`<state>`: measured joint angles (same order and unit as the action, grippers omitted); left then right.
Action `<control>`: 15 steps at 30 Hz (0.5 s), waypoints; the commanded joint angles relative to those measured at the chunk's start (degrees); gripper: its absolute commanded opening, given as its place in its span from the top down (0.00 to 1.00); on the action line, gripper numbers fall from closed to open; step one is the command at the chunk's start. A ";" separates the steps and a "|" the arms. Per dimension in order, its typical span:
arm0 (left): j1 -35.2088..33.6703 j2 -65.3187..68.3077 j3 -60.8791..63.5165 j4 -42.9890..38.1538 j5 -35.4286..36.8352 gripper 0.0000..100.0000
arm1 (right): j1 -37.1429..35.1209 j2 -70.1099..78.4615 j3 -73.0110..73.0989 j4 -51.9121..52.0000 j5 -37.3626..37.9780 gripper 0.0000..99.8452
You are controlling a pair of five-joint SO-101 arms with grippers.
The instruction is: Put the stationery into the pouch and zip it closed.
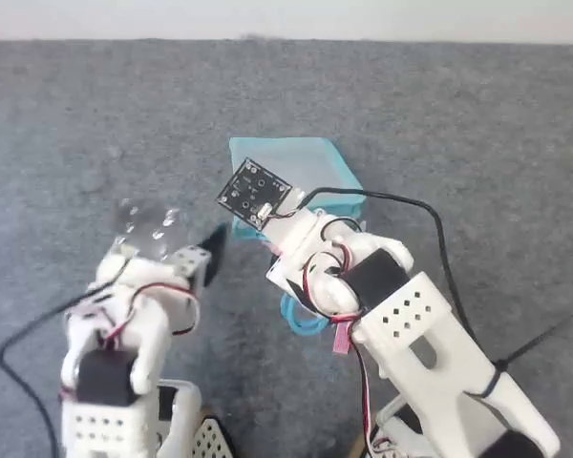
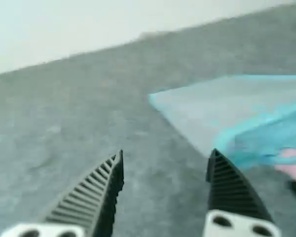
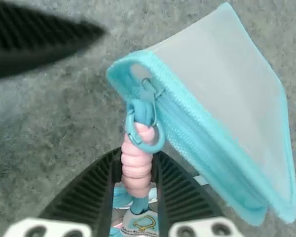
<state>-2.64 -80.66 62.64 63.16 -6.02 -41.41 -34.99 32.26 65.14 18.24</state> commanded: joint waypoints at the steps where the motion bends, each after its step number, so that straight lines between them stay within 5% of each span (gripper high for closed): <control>1: 8.70 5.10 -8.92 5.71 2.90 0.69 | 1.36 -2.68 0.00 -1.19 -1.23 0.99; 6: 8.09 -1.76 -5.93 5.80 1.85 0.69 | 3.65 -2.77 0.35 -1.01 -1.14 0.99; 15: 2.20 -2.55 5.05 -5.45 1.58 0.69 | 3.56 -2.77 0.26 1.19 -1.14 0.99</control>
<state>0.26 -82.42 66.42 61.67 -4.44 -38.33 -34.99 33.32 66.02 17.80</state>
